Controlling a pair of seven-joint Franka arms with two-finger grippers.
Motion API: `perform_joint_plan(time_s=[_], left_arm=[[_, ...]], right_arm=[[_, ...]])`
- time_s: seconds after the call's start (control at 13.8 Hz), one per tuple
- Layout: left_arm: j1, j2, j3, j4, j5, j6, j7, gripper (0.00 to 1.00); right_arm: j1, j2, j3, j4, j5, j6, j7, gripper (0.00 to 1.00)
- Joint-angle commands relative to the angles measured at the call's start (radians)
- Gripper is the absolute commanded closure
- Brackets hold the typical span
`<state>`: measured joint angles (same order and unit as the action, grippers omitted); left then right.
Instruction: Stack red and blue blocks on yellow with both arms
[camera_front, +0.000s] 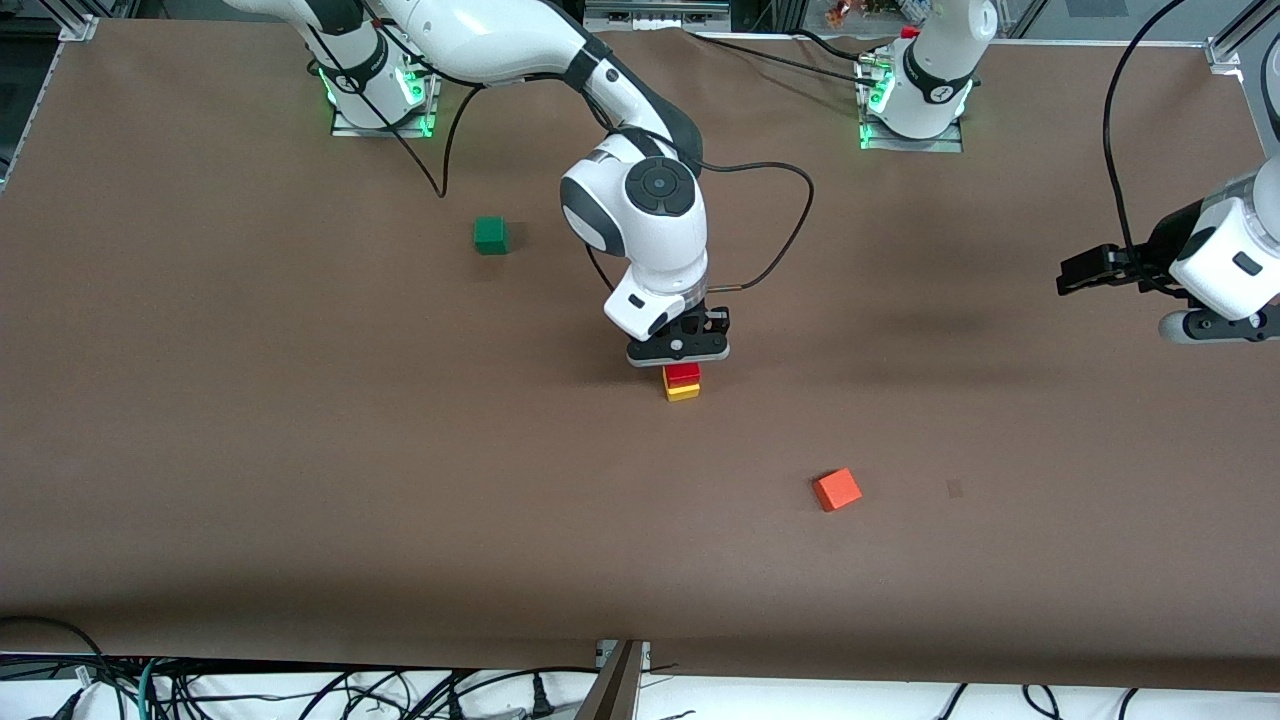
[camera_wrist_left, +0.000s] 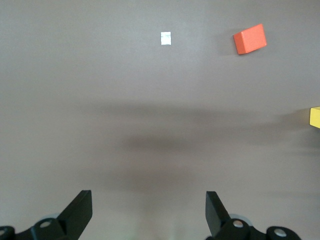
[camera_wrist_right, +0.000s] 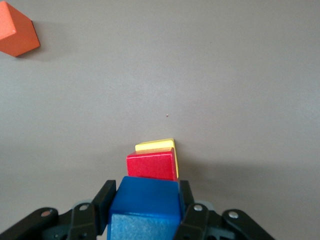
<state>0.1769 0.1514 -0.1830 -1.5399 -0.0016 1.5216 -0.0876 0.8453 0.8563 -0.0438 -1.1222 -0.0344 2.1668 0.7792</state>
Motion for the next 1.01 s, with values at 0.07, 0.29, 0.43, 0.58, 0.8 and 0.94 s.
perform_joint_plan(time_s=[0.07, 0.29, 0.43, 0.58, 0.8, 0.94], left_arm=[[-0.005, -0.004, 0.011, -0.002, -0.020, 0.014, 0.025, 0.00], [-0.002, -0.004, 0.013, 0.000, -0.017, 0.012, 0.025, 0.00], [0.003, 0.000, 0.013, 0.004, -0.020, 0.011, 0.011, 0.00], [0.012, 0.010, 0.013, 0.026, -0.020, 0.009, 0.008, 0.00], [0.015, 0.011, 0.013, 0.037, -0.020, 0.008, 0.006, 0.00], [0.015, 0.011, 0.013, 0.037, -0.018, 0.003, 0.006, 0.00]], right_arm=[[0.009, 0.026, -0.008, 0.038, -0.015, -0.002, -0.001, 0.54], [0.006, 0.026, -0.007, 0.039, -0.015, 0.011, -0.001, 0.49], [0.008, 0.030, -0.007, 0.039, -0.015, 0.028, 0.000, 0.45], [0.008, 0.032, -0.008, 0.038, -0.016, 0.031, 0.000, 0.45], [0.008, 0.033, -0.008, 0.038, -0.016, 0.044, 0.000, 0.42], [0.006, 0.033, -0.008, 0.038, -0.016, 0.067, 0.000, 0.18]])
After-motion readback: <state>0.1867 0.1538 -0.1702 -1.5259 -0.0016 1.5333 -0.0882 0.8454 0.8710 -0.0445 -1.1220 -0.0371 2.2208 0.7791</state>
